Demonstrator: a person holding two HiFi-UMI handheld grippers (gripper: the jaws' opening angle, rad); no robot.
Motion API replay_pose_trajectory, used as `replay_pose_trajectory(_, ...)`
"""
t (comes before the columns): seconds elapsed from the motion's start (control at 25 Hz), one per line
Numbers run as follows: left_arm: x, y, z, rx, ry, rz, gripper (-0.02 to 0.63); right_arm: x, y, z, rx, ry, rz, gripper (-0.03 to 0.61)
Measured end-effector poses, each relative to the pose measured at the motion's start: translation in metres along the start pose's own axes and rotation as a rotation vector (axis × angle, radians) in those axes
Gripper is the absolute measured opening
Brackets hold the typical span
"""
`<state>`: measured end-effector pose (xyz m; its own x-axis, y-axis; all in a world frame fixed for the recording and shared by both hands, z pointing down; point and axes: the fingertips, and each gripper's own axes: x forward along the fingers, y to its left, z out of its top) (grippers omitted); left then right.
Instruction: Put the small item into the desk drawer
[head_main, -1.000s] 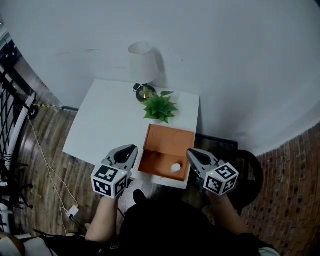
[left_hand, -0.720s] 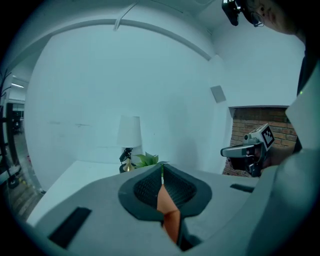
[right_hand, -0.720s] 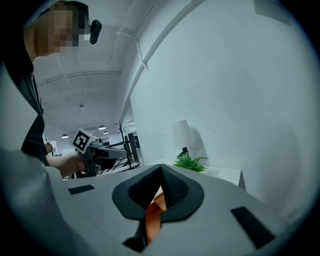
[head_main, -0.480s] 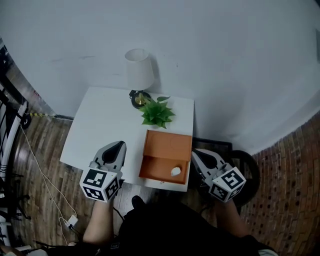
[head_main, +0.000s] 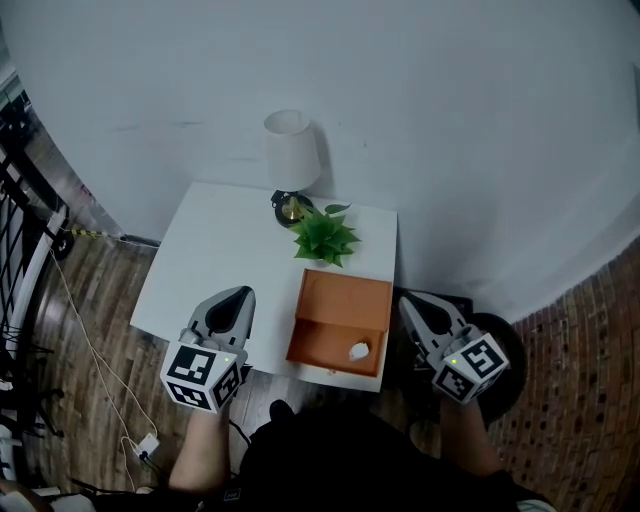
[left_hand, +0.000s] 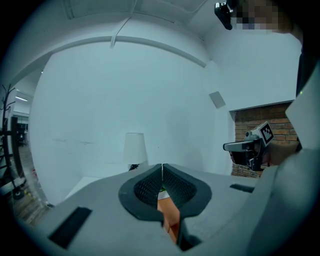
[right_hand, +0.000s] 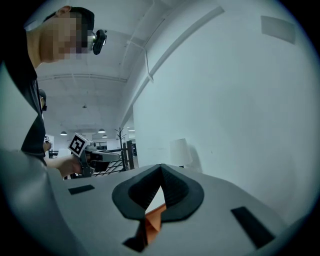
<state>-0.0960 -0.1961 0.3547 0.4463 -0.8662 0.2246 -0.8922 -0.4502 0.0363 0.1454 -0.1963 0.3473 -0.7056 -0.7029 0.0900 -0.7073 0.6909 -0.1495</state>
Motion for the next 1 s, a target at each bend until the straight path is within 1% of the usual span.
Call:
replay_pose_trajectory(0.16, -0.006, 0.007, 0.01, 0.007, -0.027, 0.037, 0.017, 0.004, 0.001, 0.014, -0.035, -0.052, 0.0, 0.003)
replay_pose_trajectory(0.28, -0.008, 0.014, 0.014, 0.016, -0.032, 0.067, 0.017, 0.009, 0.006, 0.022, -0.061, -0.092, -0.008, 0.003)
replay_pose_trajectory(0.32, -0.007, 0.017, 0.014, 0.017, -0.03, 0.073, 0.017, 0.011, 0.007, 0.025, -0.05, -0.104, -0.004, 0.003)
replay_pose_trajectory(0.44, -0.001, 0.025, 0.012, 0.0, -0.024, 0.077, 0.017, 0.02, 0.004, 0.04, 0.033, -0.156, 0.025, 0.003)
replay_pose_trajectory(0.48, 0.002, 0.028, 0.011, -0.007, -0.023, 0.077, 0.017, 0.025, 0.003, 0.046, 0.035, -0.166, 0.031, 0.003)
replay_pose_trajectory(0.56, 0.007, 0.033, 0.011, -0.004, -0.02, 0.083, 0.017, 0.035, 0.002, 0.055, 0.002, -0.164, 0.035, 0.003)
replay_pose_trajectory(0.6, 0.008, 0.035, 0.01, 0.009, -0.015, 0.087, 0.017, 0.039, 0.003, 0.058, -0.01, -0.161, 0.038, 0.003)
replay_pose_trajectory(0.72, 0.011, 0.037, 0.0, 0.051, 0.006, 0.093, 0.017, 0.047, 0.008, 0.066, -0.013, -0.173, 0.051, 0.003)
replay_pose_trajectory(0.84, 0.007, 0.04, -0.007, 0.02, 0.011, 0.108, 0.017, 0.054, 0.015, 0.064, -0.029, -0.162, 0.06, 0.003)
replay_pose_trajectory(1.0, 0.003, 0.042, -0.015, -0.002, 0.021, 0.119, 0.016, 0.057, 0.015, 0.048, -0.044, -0.121, 0.048, 0.003)
